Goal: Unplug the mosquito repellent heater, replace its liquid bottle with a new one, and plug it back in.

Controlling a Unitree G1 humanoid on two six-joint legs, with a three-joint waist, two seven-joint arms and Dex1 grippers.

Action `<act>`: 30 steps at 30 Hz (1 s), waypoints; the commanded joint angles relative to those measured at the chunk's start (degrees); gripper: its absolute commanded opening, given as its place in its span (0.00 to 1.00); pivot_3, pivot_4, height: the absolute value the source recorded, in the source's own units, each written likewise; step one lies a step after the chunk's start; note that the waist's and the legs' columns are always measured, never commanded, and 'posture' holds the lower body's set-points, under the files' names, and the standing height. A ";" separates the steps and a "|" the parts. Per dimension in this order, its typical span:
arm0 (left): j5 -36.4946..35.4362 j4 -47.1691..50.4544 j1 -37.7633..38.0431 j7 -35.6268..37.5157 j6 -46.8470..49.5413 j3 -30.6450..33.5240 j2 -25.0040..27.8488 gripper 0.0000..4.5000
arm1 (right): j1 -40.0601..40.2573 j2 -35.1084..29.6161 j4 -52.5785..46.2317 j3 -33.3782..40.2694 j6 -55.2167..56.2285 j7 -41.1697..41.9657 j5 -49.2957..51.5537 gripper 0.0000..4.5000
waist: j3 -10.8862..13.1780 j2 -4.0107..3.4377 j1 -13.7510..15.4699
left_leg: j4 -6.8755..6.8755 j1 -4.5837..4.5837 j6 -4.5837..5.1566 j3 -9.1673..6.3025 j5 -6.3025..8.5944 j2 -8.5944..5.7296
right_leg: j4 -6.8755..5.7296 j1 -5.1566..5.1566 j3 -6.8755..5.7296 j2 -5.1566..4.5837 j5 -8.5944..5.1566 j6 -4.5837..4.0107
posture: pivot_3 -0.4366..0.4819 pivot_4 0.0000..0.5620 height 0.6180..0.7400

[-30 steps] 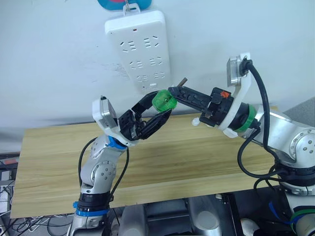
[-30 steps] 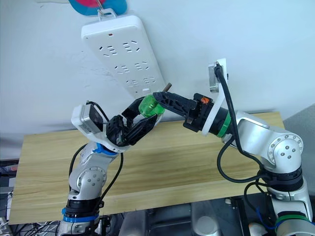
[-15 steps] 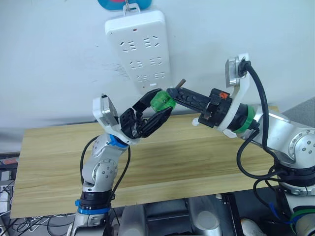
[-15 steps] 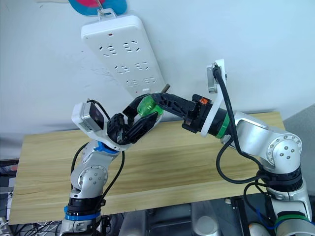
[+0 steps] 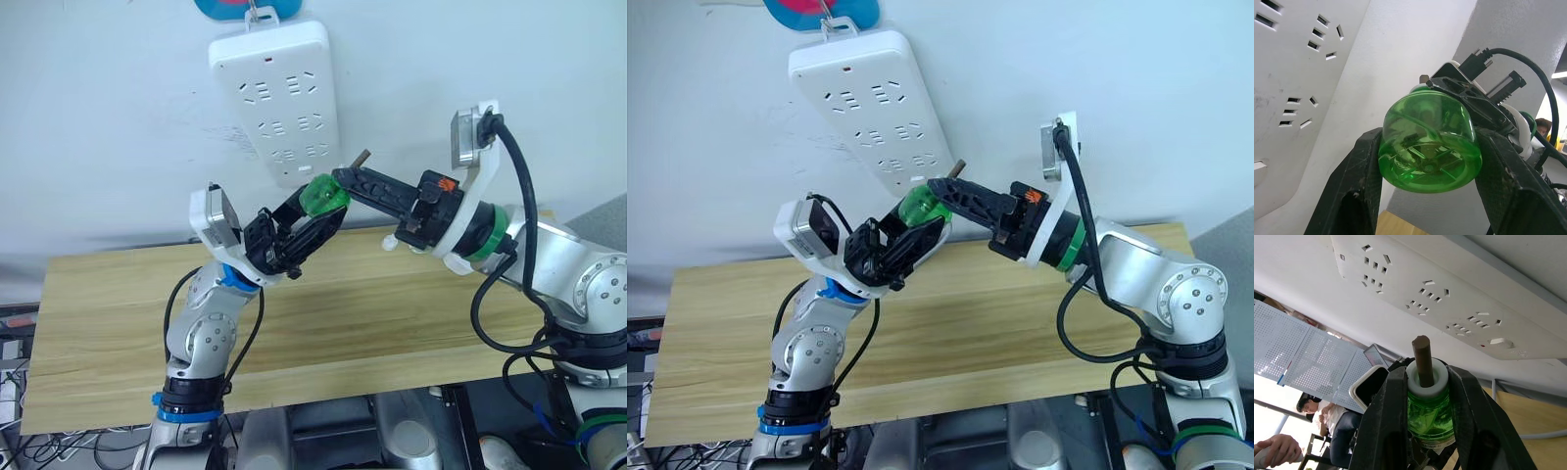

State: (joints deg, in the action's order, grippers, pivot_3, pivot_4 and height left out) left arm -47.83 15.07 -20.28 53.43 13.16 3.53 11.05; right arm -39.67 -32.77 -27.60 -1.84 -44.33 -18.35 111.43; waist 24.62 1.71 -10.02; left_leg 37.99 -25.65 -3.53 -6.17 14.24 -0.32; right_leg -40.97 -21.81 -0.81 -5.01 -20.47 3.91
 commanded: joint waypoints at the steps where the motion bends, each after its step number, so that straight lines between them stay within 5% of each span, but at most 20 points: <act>1: -1.17 1.08 0.23 -0.76 -0.01 0.63 -0.42 0.50 | -0.35 -0.03 -2.43 0.52 0.03 0.63 1.57 0.18 | 0.00 0.00 0.03 | 0.00 -0.01 0.00 0.00 0.00 0.00 | 0.00 0.00 0.00 0.00 0.00 0.00 | 0.14 0.71 1.00; 10: -0.48 2.00 0.41 -1.39 -0.32 0.44 -0.30 0.50 | 0.17 -0.51 -2.12 0.60 -0.59 1.20 1.57 0.18 | 0.00 0.00 0.29 | 0.00 -0.01 0.00 0.00 0.00 0.00 | 0.01 -0.01 -0.01 0.00 0.00 0.00 | 0.15 0.71 1.00; 21: -1.41 3.26 1.33 -1.22 0.53 1.15 1.53 0.50 | 0.82 -3.30 -0.22 2.96 -2.78 4.42 1.57 0.99 | 0.00 0.00 0.35 | 0.00 -0.02 0.00 0.00 0.00 0.00 | 0.02 -0.02 -0.01 0.00 0.00 0.00 | 0.15 0.69 1.00; 30: -3.57 6.35 3.04 -0.27 3.41 2.67 6.80 0.50 | 6.31 -12.65 2.69 7.50 -10.56 18.70 1.57 1.00 | 0.00 0.00 0.75 | -0.01 -0.08 0.00 -0.01 0.00 0.00 | 0.07 -0.02 -0.05 0.00 0.00 0.00 | 0.20 0.67 1.00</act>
State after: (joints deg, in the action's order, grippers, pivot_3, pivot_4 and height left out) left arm -49.63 17.97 -18.17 52.19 16.14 5.58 17.19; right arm -33.84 -44.25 -23.56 3.48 -53.49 -3.15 111.54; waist 24.62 1.71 -9.28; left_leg 37.98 -25.73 -3.53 -6.16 14.24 -0.32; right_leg -40.90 -21.83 -0.84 -5.01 -20.47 3.91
